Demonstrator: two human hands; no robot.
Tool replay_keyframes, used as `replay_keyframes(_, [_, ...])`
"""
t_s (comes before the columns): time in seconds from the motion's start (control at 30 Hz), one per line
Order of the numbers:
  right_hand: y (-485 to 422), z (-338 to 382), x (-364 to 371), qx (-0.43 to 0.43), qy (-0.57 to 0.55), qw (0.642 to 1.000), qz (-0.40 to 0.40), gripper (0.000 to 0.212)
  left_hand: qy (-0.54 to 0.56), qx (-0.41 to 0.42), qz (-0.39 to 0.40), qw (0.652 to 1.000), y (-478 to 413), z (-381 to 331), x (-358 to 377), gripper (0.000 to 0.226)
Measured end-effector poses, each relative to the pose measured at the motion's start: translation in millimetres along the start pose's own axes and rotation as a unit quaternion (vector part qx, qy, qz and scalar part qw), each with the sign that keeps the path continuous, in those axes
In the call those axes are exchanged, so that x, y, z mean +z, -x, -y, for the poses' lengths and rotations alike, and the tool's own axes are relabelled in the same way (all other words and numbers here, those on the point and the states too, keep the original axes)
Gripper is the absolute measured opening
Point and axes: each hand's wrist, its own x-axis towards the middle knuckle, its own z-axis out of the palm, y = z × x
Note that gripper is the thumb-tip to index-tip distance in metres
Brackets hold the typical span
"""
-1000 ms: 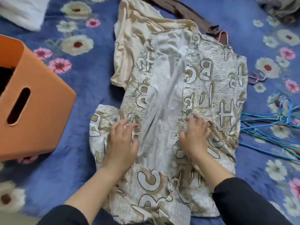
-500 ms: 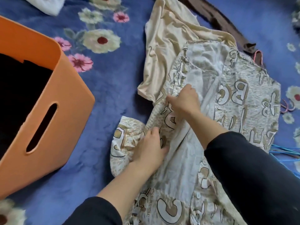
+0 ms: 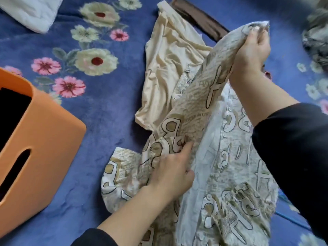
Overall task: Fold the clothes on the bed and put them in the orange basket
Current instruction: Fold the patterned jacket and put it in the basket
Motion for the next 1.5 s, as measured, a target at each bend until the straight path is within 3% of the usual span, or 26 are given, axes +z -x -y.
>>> replay_keyframes(0.07, [-31.3, 6.4, -17.2, -0.027, 0.023, 0.997, -0.064, 0.021, -0.028, 0.034, 0.029, 0.999, -5.4, -13.3, 1.9, 0.072])
replay_keyframes(0.13, [-53.3, -8.7, -47.6, 0.017, 0.096, 0.990, -0.098, 0.020, -0.057, 0.059, 0.108, 0.991, -6.5, -17.2, 11.5, 0.070])
replay_keyframes(0.23, [-58.2, -59.8, -103.4, 0.188, 0.264, 0.946, -0.018, 0.026, -0.035, 0.034, 0.300, 0.953, -4.1, -13.0, 30.8, 0.071])
replay_keyframes(0.27, [-53.6, -74.8, -118.7, 0.263, 0.282, 0.923, 0.016, 0.031, -0.024, 0.019, 0.362, 0.932, -4.0, -12.0, 38.2, 0.072])
replay_keyframes(0.33, [-30.9, -87.7, -133.6, 0.367, 0.271, 0.886, 0.085, 0.023, -0.024, 0.017, 0.419, 0.907, -4.2, -12.3, 51.9, 0.072])
replay_keyframes(0.37, [-20.8, -89.2, -137.4, 0.392, 0.277, 0.869, 0.123, 0.018, -0.024, 0.015, 0.414, 0.910, -6.7, -15.3, 56.7, 0.069])
replay_keyframes(0.43, [-13.3, -99.5, -145.3, 0.369, 0.307, 0.865, 0.145, 0.018, 0.020, 0.002, 0.330, 0.944, -20.6, -22.3, 58.5, 0.054])
replay_keyframes(0.53, [-20.2, -109.0, -151.0, 0.285, 0.319, 0.901, 0.073, 0.016, 0.136, -0.020, 0.090, 0.986, -63.6, -41.5, 35.0, 0.026])
replay_keyframes(0.63, [-25.3, -117.6, -162.5, 0.267, 0.367, 0.890, 0.047, 0.033, 0.150, -0.053, -0.147, 0.976, -132.2, -49.0, -4.1, 0.021])
replay_keyframes(0.73, [-20.2, -126.0, -164.6, 0.289, 0.359, 0.880, 0.113, 0.030, 0.032, -0.069, -0.257, 0.963, -196.1, -30.8, -40.0, 0.030])
replay_keyframes(0.8, [-17.2, -129.2, -164.2, 0.278, 0.401, 0.853, 0.187, 0.008, -0.041, -0.079, -0.260, 0.961, -227.3, -20.2, -52.3, 0.035])
replay_keyframes(0.83, [-18.1, -132.7, -164.1, 0.271, 0.412, 0.843, 0.213, 0.013, -0.059, -0.081, -0.246, 0.964, -239.7, -18.3, -55.1, 0.036])
replay_keyframes(0.9, [-18.2, -136.5, -161.9, 0.275, 0.425, 0.830, 0.234, 0.043, -0.097, -0.072, -0.199, 0.972, -256.4, -18.5, -57.4, 0.037])
replay_keyframes(0.97, [-19.6, -133.9, -160.4, 0.280, 0.431, 0.824, 0.238, 0.050, -0.180, -0.047, -0.115, 0.976, -268.8, -19.9, -55.2, 0.040])
replay_keyframes(1.03, [-21.4, -129.7, -159.8, 0.292, 0.427, 0.815, 0.261, 0.052, -0.303, -0.029, -0.026, 0.952, -276.5, -23.0, -53.8, 0.038])
replay_keyframes(1.17, [-28.9, -122.9, -159.6, 0.311, 0.418, 0.801, 0.296, 0.054, -0.451, -0.035, 0.012, 0.892, -284.2, -30.7, -72.0, 0.016])
replay_keyframes(1.2, [-30.9, -122.5, -159.4, 0.318, 0.413, 0.799, 0.301, 0.052, -0.437, -0.047, 0.030, 0.898, -285.5, -31.6, -81.4, 0.021])
replay_keyframes(1.27, [-34.2, -124.5, -158.8, 0.326, 0.397, 0.800, 0.311, 0.045, -0.302, -0.085, 0.007, 0.950, -289.5, -36.5, -106.4, 0.022])
replay_keyframes(1.33, [-37.8, -127.1, -157.8, 0.334, 0.394, 0.798, 0.311, 0.039, -0.113, -0.080, -0.128, 0.982, -299.7, -41.6, -134.5, 0.021])
replay_keyframes(1.4, [-40.7, -130.1, -157.0, 0.336, 0.393, 0.799, 0.308, 0.035, 0.055, -0.086, -0.189, 0.977, -306.8, -47.9, -148.0, 0.022])
replay_keyframes(1.5, [-40.7, -134.3, -158.2, 0.302, 0.409, 0.811, 0.290, 0.018, 0.215, -0.141, -0.187, 0.948, -312.5, -46.2, -131.5, 0.016])
